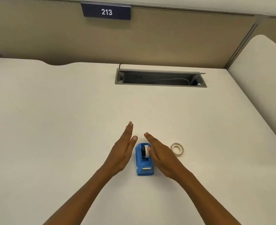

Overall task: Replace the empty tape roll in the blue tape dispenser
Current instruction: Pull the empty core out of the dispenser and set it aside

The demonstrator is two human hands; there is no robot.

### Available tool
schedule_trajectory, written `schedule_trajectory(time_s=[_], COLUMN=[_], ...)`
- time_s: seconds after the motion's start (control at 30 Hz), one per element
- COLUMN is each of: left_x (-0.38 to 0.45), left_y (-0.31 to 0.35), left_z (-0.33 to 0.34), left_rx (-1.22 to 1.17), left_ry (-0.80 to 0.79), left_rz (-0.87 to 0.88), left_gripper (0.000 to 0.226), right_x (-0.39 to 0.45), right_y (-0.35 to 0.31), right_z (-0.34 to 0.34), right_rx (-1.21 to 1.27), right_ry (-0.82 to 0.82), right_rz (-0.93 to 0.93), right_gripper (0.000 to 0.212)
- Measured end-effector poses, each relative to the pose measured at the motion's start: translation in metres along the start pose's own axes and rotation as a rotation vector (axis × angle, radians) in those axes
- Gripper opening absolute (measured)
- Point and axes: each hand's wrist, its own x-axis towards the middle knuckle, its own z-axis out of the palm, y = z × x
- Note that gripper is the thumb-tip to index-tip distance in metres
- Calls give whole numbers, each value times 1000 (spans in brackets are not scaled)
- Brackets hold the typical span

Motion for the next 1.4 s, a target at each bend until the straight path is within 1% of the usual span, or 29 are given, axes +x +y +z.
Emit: schedule_trajectory(time_s=[0.03,0.1,0.17,0.27,0.4,0.7,0.87,1.07,1.2,1.3,1.33,1.4], left_x=[-3,-5,-12,-16,-19,-20,-21,-21,-22,-24,-24,-24], left_y=[0,-7,-13,-18,-24,-28,-27,-27,-16,-3,1,8], left_z=[0,1,2,1,6,7,8,9,5,-1,-3,-7], left_rx=[-51,-76,-73,-31,13,-48,-66,-88,-60,-95,-130,-216], left_ry=[7,-17,-72,-144,-198,-165,-158,-167,-185,-100,-55,17], left_rz=[-17,-79,-90,-48,-16,-47,-48,-49,-70,-37,-16,16], left_gripper=[56,61,74,93,96,92,91,92,93,85,78,56], right_x=[0,-2,-6,-9,-9,-6,-5,-6,-9,-12,-13,-13], right_y=[-2,-1,-1,-1,-1,-3,-6,-15,-22,-28,-30,-34], right_z=[-1,-3,-3,-5,-7,-9,-11,-16,-17,-21,-22,-24], right_rx=[52,101,125,95,92,220,244,358,426,501,532,580], right_ry=[14,40,52,74,96,123,143,195,216,227,229,229], right_rz=[7,12,-12,-64,-75,-27,-20,3,0,8,17,39], right_gripper=[48,46,46,50,54,45,45,44,44,41,40,38])
